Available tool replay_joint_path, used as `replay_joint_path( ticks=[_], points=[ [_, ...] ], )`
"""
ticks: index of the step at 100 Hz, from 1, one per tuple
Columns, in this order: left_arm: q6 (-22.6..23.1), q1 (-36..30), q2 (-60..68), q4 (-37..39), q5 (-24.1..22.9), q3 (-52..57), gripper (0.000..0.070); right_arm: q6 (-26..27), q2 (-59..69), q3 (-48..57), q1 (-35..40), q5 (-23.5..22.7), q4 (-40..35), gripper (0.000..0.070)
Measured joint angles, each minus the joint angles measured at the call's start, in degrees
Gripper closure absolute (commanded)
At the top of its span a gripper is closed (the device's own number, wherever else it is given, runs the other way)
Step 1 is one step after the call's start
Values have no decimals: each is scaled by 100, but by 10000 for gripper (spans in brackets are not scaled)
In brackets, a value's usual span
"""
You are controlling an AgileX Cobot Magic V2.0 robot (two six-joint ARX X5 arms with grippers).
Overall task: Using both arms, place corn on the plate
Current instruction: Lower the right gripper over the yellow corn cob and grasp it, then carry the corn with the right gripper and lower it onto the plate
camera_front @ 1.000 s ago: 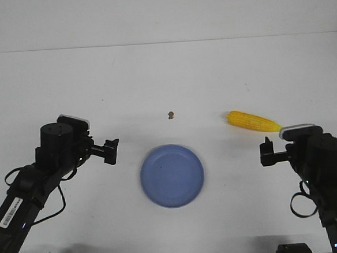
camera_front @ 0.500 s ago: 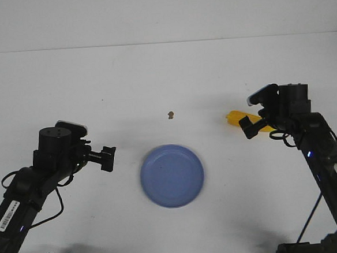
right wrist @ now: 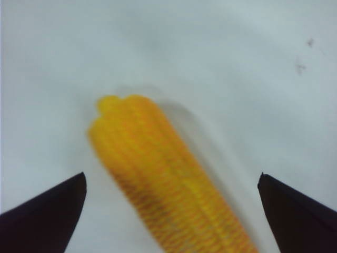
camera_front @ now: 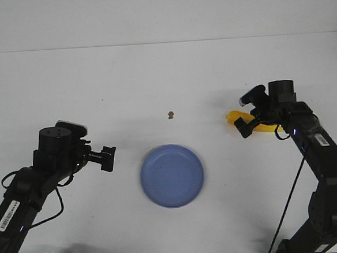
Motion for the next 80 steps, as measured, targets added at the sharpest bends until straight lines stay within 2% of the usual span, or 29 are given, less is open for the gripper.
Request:
replay_joint_path(
  ticks=[19, 22, 26, 27, 35, 40, 63, 80],
  points=[
    [0, 0, 0, -2, 0, 0, 0, -2, 391, 7, -157, -107, 7, 5],
    [0, 0, 0, -2, 0, 0, 0, 0, 455, 7, -160, -94, -15, 28],
    [0, 0, 0, -2, 0, 0, 0, 4, 522, 7, -164, -98, -55, 123],
    [0, 0, 0, -2, 0, 0, 0, 4, 540, 7, -164, -98, -68, 176],
    [0, 0, 0, -2, 0, 0, 0, 7, 608, 7, -162, -98, -144, 436],
    [0, 0, 0, -2, 0, 0, 0, 4, 608, 7, -157, -103, -197, 513],
    [0, 2, 0, -26, 0, 0, 0, 57, 555, 50, -153, -116, -509, 522],
    [0, 2, 0, -26, 0, 0, 0, 221, -11, 50, 90, -501, -1019, 522]
  ],
)
